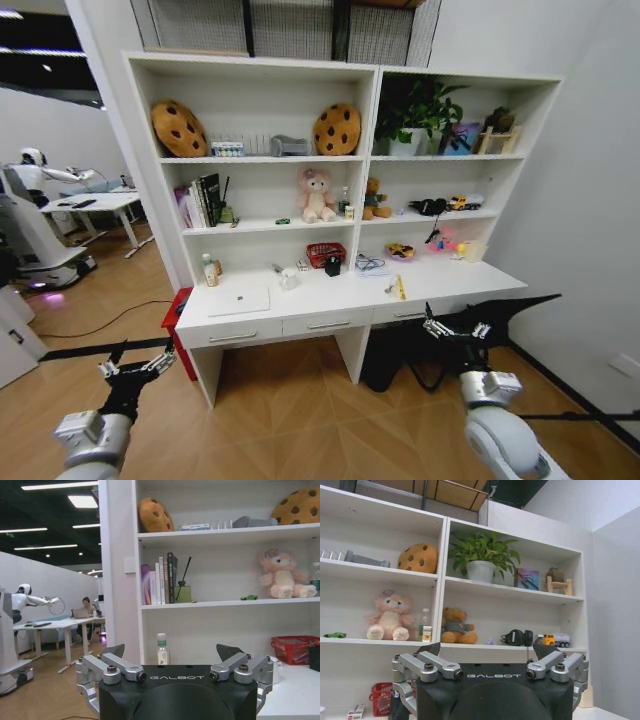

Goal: Organize the objects on the table.

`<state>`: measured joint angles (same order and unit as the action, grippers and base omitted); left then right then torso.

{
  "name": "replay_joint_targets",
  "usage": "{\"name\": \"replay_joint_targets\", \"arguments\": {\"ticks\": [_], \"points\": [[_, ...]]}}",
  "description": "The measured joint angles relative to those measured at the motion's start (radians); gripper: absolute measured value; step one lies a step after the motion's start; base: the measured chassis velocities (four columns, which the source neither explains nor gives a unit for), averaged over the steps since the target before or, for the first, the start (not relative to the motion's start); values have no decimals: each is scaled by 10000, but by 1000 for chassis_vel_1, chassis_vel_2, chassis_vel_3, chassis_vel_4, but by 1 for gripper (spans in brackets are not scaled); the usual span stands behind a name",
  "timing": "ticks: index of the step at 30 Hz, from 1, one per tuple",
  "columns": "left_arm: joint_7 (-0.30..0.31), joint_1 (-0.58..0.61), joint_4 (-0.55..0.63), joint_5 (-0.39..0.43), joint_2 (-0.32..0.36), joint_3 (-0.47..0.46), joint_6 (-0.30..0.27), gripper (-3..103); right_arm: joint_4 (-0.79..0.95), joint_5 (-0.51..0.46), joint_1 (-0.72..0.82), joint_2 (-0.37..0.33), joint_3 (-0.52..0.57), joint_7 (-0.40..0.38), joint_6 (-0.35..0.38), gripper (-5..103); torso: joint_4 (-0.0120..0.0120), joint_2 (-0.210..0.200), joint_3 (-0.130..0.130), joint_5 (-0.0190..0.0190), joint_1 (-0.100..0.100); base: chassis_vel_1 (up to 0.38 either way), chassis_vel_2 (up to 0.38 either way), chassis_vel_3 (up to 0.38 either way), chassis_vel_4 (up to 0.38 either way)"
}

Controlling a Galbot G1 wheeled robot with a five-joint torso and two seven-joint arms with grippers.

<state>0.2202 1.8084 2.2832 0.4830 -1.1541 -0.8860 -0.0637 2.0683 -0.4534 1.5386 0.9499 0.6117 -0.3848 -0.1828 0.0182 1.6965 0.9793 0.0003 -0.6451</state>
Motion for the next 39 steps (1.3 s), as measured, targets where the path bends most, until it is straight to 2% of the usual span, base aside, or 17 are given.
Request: {"name": "replay_joint_targets", "arguments": {"ticks": [4,10,16,21,39], "points": [[-2,-3,-1,0,0,3,0,100,0,0,1,0,2,-1,0,100,5,-5,3,-7,-6,-51,-32,-18,34],[-6,-5,-2,0,0,3,0,100,-1,0,-5,0,2,-1,0,100,-15,-14,8,-2,-24,-70,18,99,-42],[-6,-4,-3,0,0,3,0,100,-1,0,-2,-1,1,-1,0,100,0,-7,4,-3,-10,6,15,-8,-1],[-6,-3,-2,0,0,3,0,100,0,0,-2,0,1,-1,0,100,-6,-5,3,-5,-8,8,-4,-12,2],[-6,-3,-3,0,1,3,0,100,0,0,-1,0,2,-1,0,100,-5,-6,4,-4,-9,0,0,0,0]]}}
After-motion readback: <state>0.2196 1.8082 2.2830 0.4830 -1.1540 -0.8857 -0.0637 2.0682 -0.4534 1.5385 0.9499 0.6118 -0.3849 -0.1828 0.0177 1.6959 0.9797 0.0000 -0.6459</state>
